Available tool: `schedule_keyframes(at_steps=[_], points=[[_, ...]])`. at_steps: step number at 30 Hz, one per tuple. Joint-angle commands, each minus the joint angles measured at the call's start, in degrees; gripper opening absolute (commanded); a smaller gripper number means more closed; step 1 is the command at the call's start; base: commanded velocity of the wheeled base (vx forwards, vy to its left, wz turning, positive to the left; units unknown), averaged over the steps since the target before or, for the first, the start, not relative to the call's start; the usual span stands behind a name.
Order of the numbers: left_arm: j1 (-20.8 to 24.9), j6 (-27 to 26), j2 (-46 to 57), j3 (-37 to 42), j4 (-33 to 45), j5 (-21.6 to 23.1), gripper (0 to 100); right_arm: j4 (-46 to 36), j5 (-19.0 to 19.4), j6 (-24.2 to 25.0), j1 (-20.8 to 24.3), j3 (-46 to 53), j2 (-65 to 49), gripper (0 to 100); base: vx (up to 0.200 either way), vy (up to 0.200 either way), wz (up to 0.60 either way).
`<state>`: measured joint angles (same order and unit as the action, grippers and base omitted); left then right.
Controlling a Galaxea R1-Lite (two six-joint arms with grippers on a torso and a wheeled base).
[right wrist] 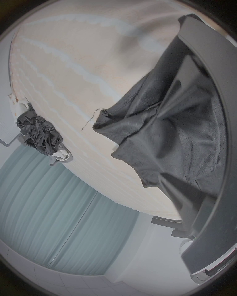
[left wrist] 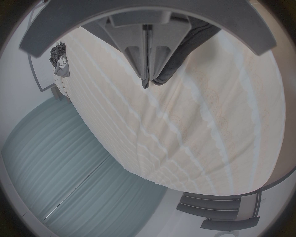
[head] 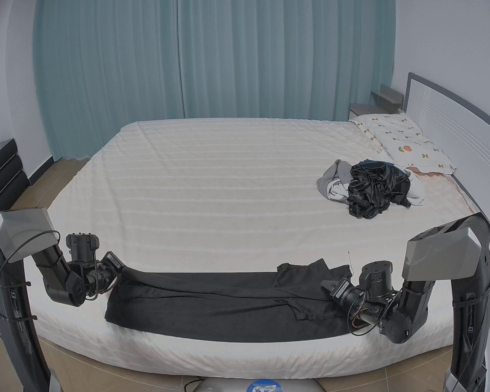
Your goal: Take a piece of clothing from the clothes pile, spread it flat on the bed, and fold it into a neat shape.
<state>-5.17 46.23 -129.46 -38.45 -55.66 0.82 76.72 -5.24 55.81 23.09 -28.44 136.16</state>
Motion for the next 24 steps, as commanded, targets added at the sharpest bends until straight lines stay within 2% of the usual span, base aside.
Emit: schedule_keyframes(at_steps=[1,19,24], points=[[-0.02,0.0,-0.09,0.04,-0.15,-0.03,0,0.01,-0.21,0.0,0.55,0.23,-0.54,0,0.0,0.0,0.0],[-0.02,0.18,2.02,0.13,-0.24,-0.11,0,0.72,-0.21,0.09,-0.76,0.4,-4.32,0,0.0,0.0,0.0],[-0.02,0.44,1.93,-0.05,-1.29,-0.11,0,5.2,-0.3,0.09,-2.87,-2.32,-3.79,0,0.0,0.0,0.0]])
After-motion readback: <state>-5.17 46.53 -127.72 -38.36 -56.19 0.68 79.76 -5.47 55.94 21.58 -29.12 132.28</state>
